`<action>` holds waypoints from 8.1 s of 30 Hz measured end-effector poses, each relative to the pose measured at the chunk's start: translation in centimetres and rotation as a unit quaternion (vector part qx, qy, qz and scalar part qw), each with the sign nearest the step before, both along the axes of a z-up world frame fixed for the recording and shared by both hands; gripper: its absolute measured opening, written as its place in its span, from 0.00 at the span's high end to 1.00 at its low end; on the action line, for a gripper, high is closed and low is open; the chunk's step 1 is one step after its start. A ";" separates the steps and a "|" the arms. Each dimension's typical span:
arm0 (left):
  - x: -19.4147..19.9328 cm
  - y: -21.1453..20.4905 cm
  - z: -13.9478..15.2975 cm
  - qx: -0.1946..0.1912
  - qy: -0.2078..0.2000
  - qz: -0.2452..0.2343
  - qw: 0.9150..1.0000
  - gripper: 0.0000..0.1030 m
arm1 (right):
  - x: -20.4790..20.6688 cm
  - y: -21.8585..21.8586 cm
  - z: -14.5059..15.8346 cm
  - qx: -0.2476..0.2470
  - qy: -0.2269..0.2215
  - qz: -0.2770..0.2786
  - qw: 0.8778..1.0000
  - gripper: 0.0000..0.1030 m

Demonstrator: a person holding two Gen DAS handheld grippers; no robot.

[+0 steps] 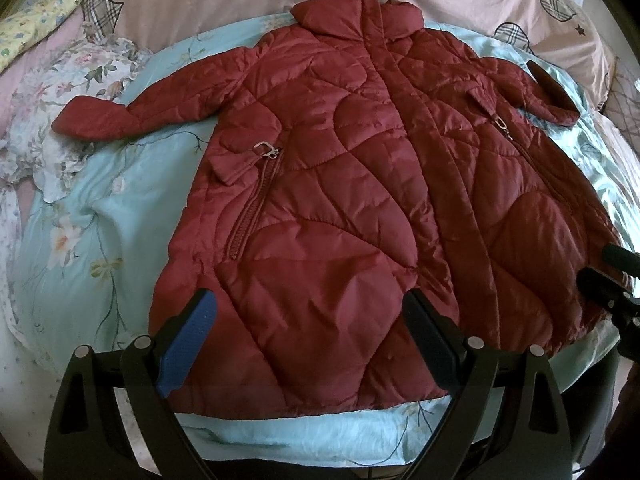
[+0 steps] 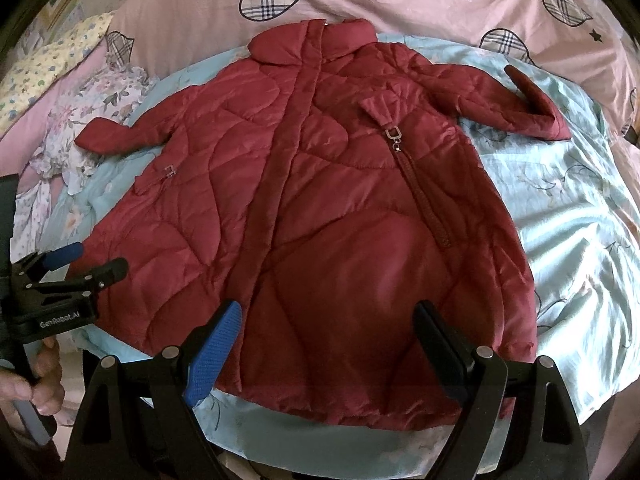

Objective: Fold large clothes

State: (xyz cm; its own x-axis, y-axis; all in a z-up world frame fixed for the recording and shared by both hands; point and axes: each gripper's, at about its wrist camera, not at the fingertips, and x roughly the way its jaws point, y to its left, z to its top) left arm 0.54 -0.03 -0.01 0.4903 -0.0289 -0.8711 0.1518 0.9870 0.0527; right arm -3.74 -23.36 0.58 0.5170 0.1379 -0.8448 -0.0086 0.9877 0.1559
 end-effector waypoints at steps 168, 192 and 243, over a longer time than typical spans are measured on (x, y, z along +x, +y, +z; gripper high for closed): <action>28.6 2.8 -6.3 -0.111 -0.026 -0.021 0.993 0.73 | 30.8 -2.6 -8.6 -0.043 -0.019 0.016 0.999 0.39; 24.1 11.2 -3.1 -0.189 -0.036 0.049 0.980 0.36 | 24.0 -3.1 -3.0 0.035 -0.039 0.024 0.998 0.39; 26.3 28.8 1.2 -0.190 -0.174 0.232 0.938 0.92 | 16.8 -0.5 -3.0 0.064 -0.034 0.051 0.996 0.35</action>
